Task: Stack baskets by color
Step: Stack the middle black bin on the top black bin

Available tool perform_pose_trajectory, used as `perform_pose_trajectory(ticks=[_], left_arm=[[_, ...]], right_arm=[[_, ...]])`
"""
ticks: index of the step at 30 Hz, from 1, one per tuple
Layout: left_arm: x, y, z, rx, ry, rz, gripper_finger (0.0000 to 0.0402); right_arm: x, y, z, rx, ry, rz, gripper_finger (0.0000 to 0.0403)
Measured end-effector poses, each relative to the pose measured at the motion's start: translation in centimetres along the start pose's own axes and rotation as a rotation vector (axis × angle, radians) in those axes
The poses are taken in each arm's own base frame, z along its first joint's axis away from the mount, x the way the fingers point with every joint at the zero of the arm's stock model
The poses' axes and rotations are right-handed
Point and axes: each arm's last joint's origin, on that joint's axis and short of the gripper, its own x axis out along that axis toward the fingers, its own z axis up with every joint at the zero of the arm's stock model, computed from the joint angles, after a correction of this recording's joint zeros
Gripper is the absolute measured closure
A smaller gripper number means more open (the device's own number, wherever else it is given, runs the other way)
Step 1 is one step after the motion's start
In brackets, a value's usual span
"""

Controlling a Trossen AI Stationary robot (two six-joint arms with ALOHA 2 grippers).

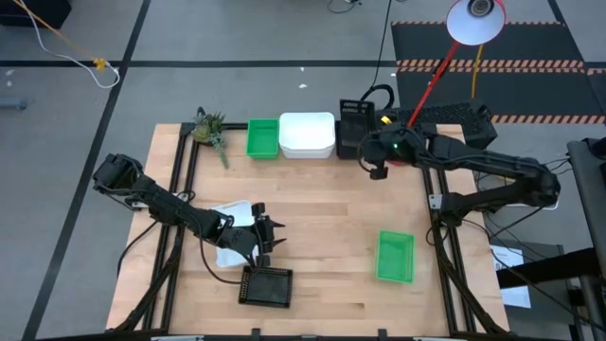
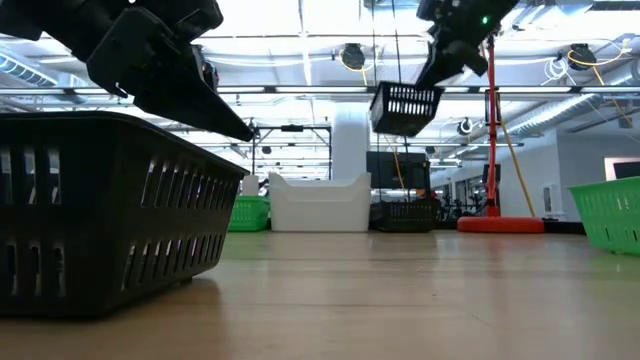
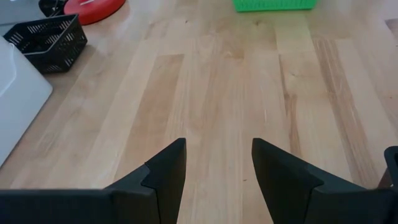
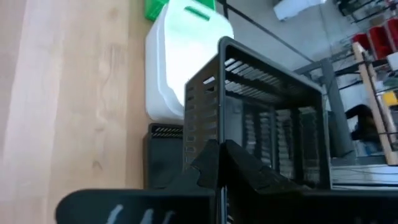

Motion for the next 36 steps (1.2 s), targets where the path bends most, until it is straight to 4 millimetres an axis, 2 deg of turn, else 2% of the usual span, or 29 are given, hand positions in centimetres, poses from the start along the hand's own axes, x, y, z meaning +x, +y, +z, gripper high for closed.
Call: perform_pose_trajectory(ticks=[18,36], left_arm=[[0.1,0.1,0.0,0.004,0.002,0.005,0.0215],[0.2,0.5,0.0,-0.006,0.004,0.015,0.0215]], right_arm=[[4.9,1.0,-5.4,0.017,-0.027,0.057,0.0397],[7.0,2.8,-8.5,0.066,-0.081,0.062,0.0397]])
